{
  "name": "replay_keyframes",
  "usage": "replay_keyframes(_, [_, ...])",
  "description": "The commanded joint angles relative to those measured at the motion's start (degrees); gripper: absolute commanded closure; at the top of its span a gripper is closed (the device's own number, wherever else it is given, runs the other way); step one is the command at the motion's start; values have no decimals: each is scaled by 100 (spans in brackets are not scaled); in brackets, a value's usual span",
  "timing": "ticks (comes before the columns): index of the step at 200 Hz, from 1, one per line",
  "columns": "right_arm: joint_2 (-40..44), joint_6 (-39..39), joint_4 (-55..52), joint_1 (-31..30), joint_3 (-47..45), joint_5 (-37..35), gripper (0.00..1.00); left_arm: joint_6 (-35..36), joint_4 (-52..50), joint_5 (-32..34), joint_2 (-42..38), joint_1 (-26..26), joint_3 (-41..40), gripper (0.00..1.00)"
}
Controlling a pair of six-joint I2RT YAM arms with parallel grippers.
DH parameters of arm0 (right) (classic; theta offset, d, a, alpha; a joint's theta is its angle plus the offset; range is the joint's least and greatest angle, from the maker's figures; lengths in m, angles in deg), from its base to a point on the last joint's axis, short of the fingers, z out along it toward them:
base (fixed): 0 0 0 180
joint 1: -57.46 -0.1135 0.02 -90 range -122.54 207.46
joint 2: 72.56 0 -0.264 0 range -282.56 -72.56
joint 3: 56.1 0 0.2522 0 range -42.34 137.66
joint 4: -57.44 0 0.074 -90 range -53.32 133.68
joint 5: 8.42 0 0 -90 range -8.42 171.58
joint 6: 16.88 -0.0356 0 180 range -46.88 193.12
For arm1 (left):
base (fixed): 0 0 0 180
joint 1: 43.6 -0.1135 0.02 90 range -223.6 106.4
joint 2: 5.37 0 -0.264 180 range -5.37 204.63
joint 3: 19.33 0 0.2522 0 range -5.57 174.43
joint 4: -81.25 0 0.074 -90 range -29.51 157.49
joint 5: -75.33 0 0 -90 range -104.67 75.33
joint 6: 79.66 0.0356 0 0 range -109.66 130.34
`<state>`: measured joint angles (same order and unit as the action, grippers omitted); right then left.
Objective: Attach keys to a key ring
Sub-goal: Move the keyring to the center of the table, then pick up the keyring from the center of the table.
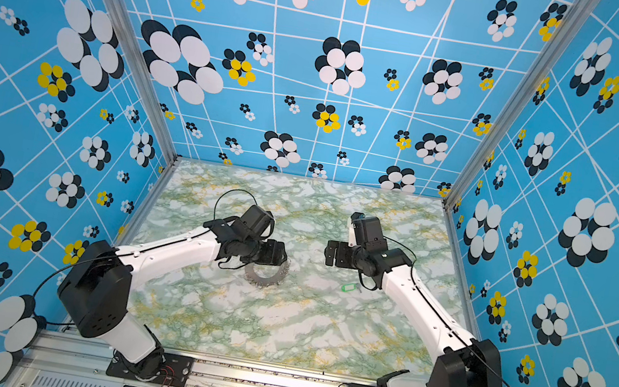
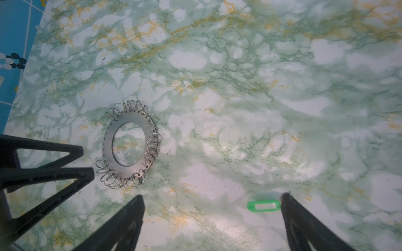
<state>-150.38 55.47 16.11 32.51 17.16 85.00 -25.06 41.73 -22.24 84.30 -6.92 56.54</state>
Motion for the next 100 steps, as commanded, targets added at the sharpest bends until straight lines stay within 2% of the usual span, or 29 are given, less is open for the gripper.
replay_keyframes(1, [81,-118,-82,-71,-98,174,1,119,-431,104,-31,293,-385,23])
replay_keyframes(51, [89,-236,1,-102,-131,204,4,66,-248,346,60,728,-716,45])
replay_keyframes(82, [153,-283,49,-115,-196,179,5,132,-18,508,136,769,-770,54])
replay_keyframes(100, [185,-286,76,-108,-221,168,6,265,38,631,217,806,-738,56])
